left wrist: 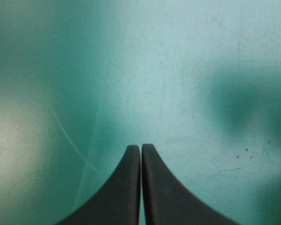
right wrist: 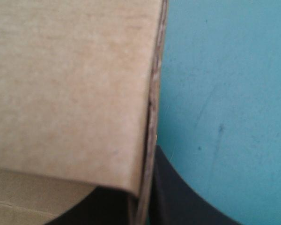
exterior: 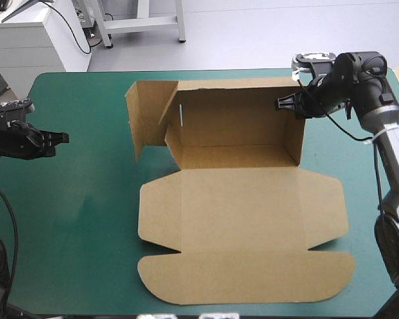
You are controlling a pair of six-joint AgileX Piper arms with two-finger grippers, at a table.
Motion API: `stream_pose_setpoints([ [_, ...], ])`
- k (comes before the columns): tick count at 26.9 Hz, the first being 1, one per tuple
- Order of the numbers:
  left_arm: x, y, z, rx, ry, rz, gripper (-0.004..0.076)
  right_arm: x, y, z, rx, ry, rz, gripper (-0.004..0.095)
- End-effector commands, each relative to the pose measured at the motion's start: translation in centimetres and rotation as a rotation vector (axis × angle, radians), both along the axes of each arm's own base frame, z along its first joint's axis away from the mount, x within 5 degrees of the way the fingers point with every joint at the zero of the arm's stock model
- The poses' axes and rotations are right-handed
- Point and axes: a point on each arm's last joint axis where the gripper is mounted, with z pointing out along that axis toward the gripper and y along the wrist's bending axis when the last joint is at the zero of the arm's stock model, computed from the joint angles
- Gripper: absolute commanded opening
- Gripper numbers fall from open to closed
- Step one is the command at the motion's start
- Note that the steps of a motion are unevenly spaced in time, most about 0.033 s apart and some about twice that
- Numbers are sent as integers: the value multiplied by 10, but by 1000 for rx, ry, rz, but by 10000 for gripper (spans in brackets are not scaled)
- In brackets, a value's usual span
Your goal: Fold the box
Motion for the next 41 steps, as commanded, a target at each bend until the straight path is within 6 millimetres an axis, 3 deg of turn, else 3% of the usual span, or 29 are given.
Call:
stream_pose_setpoints([
  [1, -6, -4, 24, -10, -95, 18, -8, -37, -3, 22, 29, -42, 3, 1],
  [5, -5, -6, 25, -32, -111, 15, -8, -59, -6, 13, 36, 5, -4, 1],
  [12, -5, -6, 25, -32, -111, 15, -8, -63, -3, -27, 47, 140, 10, 1],
  [20, -4, -7, 26, -39, -120, -1, -8, -27, 1, -49, 37, 132, -5, 1],
  [29, -4, -9, 27, -67, -123, -3, -8, 17, 7, -60, 17, 123, 40, 3],
  [31, -4, -10, 26, -72, -118, -5, -8, 23, 8, -63, 12, 129, 48, 69],
  [36, -4, -10, 27, -78, -117, -6, -8, 27, 9, -63, 29, 118, 45, 517],
  [39, -4, -11, 27, -82, -119, -6, -8, 29, 9, -46, 29, 74, 48, 649],
  [41, -4, -12, 27, -105, -124, -5, -8, 27, 8, -22, 30, 41, 38, 665],
])
